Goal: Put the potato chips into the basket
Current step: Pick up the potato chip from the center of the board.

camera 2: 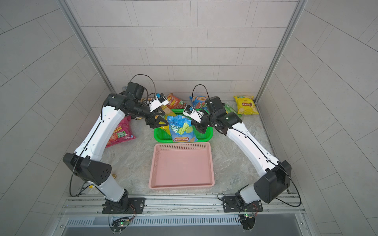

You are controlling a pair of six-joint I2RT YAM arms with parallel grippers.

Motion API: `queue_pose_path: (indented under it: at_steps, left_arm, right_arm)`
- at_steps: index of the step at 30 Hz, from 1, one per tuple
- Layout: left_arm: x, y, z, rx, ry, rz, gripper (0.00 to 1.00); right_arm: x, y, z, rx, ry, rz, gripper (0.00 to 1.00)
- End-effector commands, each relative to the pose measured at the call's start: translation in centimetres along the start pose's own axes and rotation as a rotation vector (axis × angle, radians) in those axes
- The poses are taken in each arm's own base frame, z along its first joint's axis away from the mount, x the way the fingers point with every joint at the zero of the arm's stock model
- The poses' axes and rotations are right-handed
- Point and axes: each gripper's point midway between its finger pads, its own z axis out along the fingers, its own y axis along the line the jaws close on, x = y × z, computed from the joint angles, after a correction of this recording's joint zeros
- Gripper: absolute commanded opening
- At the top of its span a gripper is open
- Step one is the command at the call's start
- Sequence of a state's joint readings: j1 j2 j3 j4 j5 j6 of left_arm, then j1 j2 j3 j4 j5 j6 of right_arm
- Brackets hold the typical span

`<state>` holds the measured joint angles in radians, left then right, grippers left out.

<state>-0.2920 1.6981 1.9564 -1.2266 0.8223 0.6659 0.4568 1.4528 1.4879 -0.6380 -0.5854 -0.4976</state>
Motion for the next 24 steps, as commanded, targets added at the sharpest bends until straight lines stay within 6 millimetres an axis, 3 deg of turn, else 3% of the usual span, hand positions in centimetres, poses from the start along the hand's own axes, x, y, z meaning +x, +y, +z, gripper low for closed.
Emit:
queue_pose_path:
  at_steps: [1,7,18,21,22,24]
  left_arm:
    - [-0.2,-1.6,0.3,0.078,0.008,0.028,0.8]
    - [0.5,-2.2,1.8,0.126,0.059,0.045,0.57]
    - [0.5,-2.5,2.5,0.16,0.064,0.021,0.02]
    - [0.6,-2.4,2.5,0.155,0.069,0.01,0.0]
    - [0.5,-2.3,2.5,0.147,0.068,0.004,0.0]
    - [0.3,-1.9,2.5,0.13,0.065,-0.013,0.0]
  right_arm:
    - [-1.2,0.9,-0.7,-0.024,-0.043,-0.028,0.0]
    - [-1.4,1.1,-0.6,-0.027,-0.048,-0.032,0.0]
    - [-0.9,0.6,-0.3,0.004,-0.026,-0.021,0.0]
    - [-0.6,-0.9,-0.3,0.084,-0.007,0.008,0.0]
    - [-0.4,-1.7,-0.5,0.135,0.002,0.03,0.03]
    - [0.1,-3.2,-1.0,0.227,0.02,0.062,0.25]
